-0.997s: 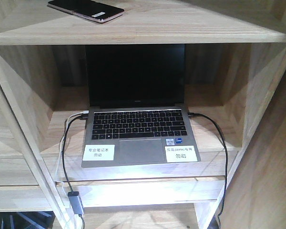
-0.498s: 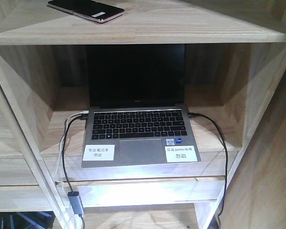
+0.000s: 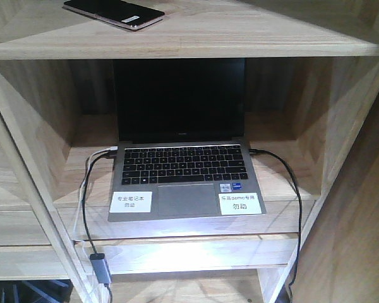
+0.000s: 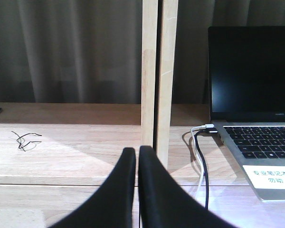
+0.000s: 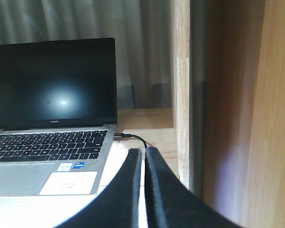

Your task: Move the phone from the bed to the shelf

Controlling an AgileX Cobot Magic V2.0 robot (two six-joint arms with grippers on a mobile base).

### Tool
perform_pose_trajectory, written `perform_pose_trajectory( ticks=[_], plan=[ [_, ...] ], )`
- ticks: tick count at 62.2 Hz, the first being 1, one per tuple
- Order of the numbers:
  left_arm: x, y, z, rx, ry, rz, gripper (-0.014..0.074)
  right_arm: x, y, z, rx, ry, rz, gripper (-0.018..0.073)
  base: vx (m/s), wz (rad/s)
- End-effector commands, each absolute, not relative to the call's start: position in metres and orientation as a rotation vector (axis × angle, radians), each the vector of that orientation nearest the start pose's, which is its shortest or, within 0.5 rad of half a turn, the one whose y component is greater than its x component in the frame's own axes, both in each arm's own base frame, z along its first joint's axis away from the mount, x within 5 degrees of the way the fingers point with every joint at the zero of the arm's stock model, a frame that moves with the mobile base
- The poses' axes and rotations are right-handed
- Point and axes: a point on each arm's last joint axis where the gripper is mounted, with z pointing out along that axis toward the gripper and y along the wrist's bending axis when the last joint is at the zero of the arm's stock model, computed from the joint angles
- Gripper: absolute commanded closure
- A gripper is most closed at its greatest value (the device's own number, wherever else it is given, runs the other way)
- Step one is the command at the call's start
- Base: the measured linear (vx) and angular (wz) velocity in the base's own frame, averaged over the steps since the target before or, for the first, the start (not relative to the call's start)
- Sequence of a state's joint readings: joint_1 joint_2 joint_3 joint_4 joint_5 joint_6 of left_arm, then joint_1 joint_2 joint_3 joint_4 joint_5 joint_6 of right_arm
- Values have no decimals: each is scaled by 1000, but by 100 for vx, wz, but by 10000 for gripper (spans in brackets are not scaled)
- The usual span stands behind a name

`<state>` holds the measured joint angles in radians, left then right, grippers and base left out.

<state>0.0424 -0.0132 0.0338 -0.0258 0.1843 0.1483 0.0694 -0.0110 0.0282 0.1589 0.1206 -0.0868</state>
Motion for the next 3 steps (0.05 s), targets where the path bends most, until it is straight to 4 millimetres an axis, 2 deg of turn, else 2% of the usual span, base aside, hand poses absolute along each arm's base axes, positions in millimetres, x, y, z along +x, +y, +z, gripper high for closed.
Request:
perform_pose_trajectory(
  ticks=[1, 3],
  plan=[
    [55, 2, 200, 58, 1581, 112, 595, 56, 4, 200, -9, 1533, 102, 565, 0, 0],
    [55, 2, 200, 58, 1581, 112, 595, 56, 4, 200, -9, 1533, 102, 565, 0, 0]
  ],
)
